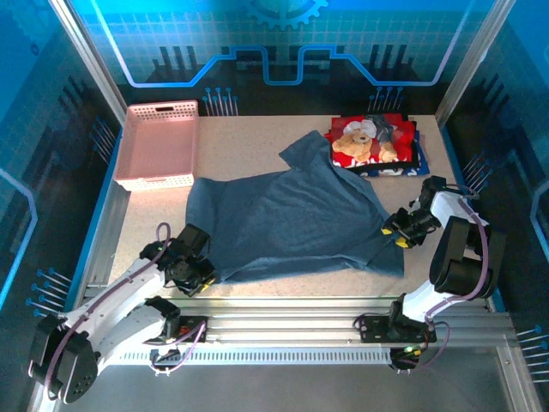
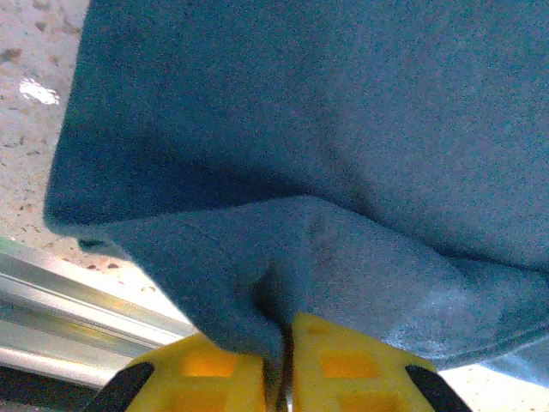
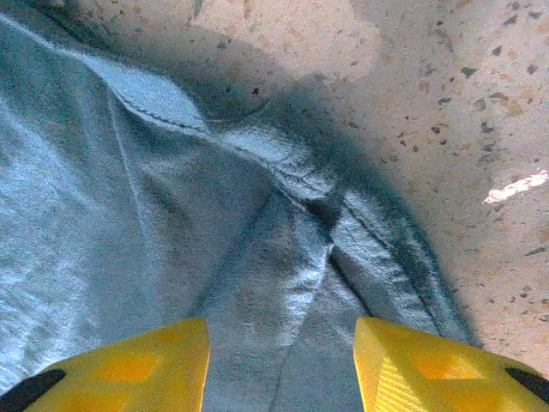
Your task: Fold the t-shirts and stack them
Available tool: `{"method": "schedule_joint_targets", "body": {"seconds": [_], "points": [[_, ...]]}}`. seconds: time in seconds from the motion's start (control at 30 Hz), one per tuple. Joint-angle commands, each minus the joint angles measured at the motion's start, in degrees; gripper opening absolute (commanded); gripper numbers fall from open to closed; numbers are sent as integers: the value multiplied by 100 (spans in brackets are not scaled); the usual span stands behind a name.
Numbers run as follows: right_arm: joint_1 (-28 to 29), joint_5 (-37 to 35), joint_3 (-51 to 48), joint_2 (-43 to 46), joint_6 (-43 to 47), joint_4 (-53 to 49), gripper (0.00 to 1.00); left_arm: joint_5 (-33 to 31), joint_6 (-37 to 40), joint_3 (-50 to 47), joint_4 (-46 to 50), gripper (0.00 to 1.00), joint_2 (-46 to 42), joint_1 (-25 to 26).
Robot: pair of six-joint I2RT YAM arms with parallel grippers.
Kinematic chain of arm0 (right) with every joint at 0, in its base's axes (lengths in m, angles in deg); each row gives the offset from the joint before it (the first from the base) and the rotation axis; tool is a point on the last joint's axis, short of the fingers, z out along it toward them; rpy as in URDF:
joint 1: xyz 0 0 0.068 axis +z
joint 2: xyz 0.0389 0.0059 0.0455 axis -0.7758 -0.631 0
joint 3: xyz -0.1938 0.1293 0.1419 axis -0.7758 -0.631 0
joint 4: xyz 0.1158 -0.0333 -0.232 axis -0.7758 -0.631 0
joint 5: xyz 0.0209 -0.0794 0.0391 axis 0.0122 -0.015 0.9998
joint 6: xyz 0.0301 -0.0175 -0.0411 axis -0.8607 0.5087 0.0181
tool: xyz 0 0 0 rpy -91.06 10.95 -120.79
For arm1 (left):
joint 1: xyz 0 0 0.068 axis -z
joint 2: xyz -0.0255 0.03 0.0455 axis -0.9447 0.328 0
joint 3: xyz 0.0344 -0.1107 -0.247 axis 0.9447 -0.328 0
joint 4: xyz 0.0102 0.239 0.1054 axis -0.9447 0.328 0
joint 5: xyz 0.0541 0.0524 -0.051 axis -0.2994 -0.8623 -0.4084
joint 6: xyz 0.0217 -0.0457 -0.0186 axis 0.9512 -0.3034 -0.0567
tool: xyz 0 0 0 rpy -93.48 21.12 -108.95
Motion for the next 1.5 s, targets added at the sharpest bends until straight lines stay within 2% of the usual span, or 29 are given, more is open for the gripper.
{"method": "schedule_joint_targets", "body": {"seconds": [0.0,0.33,0.5,1.13,1.47], "points": [[-37,128,50,-42,1,26,49,69,-79,-76,292,17,-74,14],[-37,199,69,-93,35,27,48,108,-201,-201,75,17,-20,14],[-33,198,80,-64,43,-37,47,116,-142,-66,157,9,-44,14],[-37,-12,172,65,128,-254,47,221,20,306,968,4,-1043,-164],[-35,-225,185,-70,70,-40,41,265,56,253,881,3,-1075,-238]]}}
